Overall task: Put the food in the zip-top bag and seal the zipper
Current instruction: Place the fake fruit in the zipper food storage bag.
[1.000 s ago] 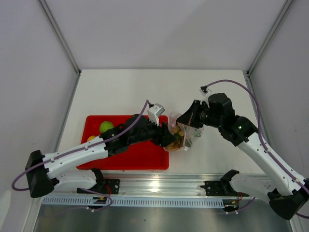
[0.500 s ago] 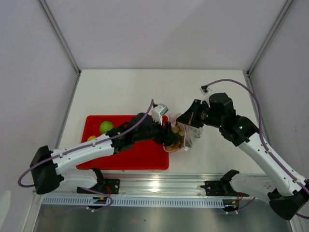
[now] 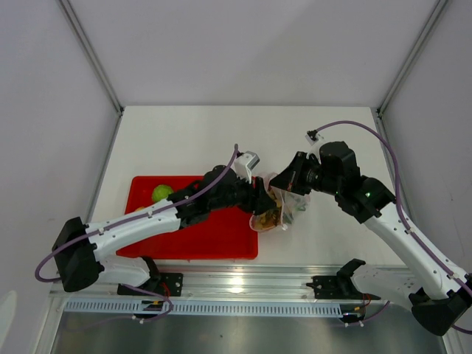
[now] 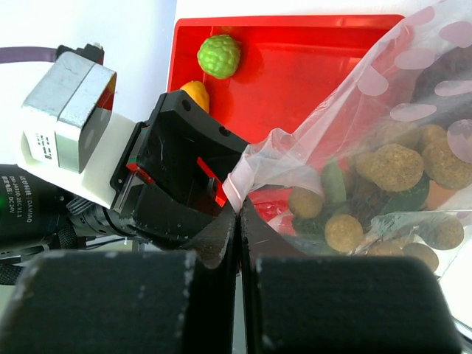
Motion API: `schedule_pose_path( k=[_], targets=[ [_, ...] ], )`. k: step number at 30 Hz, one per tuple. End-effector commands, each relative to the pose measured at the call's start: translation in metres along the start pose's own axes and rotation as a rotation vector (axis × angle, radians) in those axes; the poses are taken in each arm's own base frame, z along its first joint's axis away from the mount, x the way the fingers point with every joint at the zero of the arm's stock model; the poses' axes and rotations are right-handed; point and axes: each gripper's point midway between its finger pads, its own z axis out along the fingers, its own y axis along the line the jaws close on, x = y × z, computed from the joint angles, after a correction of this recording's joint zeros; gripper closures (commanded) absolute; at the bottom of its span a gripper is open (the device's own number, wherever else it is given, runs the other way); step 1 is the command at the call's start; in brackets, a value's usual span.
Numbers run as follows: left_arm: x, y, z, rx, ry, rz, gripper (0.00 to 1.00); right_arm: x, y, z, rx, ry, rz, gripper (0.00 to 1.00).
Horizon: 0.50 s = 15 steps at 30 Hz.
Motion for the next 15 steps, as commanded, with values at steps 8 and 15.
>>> schedule_pose_path(
  k=[8, 15],
  targets=[
    [-0.043, -0.022, 0.0, 0.057, -0.101, 0.048, 0.57, -0.016, 0.025, -0.01, -0.077, -0.051, -0.04, 1.0],
    [-0.03, -0.034, -0.003, 0.126, -0.058, 0.022, 0.65, -0.019, 0.028, -0.008, -0.084, -0.053, -0.042, 1.0]
  ],
)
